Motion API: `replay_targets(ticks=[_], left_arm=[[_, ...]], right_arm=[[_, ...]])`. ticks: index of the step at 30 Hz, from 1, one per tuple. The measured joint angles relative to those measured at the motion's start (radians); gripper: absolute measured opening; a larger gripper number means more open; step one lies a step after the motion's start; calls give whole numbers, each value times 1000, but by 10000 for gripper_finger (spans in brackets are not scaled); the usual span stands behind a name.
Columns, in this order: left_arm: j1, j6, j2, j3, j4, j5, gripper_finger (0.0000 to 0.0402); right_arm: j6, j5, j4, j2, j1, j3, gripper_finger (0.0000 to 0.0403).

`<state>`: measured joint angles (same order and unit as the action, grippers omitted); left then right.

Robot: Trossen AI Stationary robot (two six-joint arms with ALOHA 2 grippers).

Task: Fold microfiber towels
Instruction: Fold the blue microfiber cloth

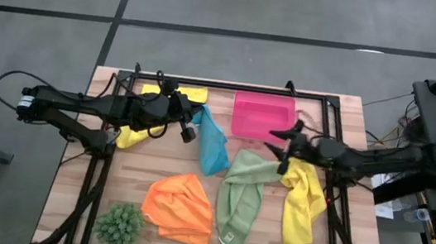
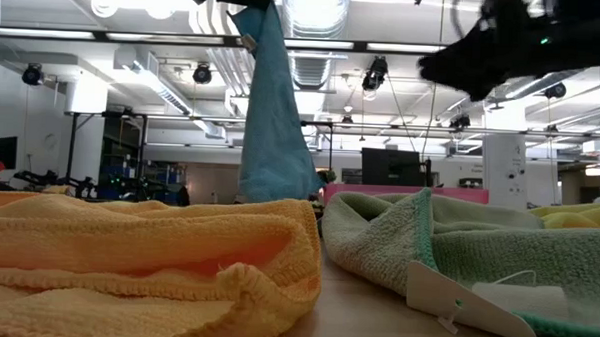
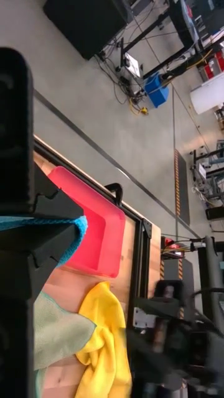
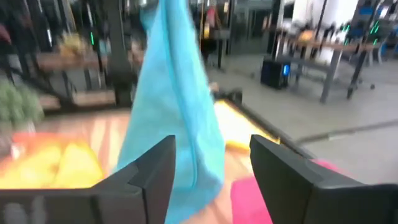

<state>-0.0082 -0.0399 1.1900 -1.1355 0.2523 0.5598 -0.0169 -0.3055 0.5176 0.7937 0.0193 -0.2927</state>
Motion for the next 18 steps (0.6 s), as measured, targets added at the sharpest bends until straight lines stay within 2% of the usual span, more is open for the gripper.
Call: replay_targets(ticks=[11, 18], left_arm=[[-2, 0, 0, 1, 1, -4, 0], [-13, 0, 0, 1, 2, -5, 0]], right_arm=[[-80, 12, -46, 385, -51, -233, 210], [-98, 214, -51, 601, -163, -366, 210]])
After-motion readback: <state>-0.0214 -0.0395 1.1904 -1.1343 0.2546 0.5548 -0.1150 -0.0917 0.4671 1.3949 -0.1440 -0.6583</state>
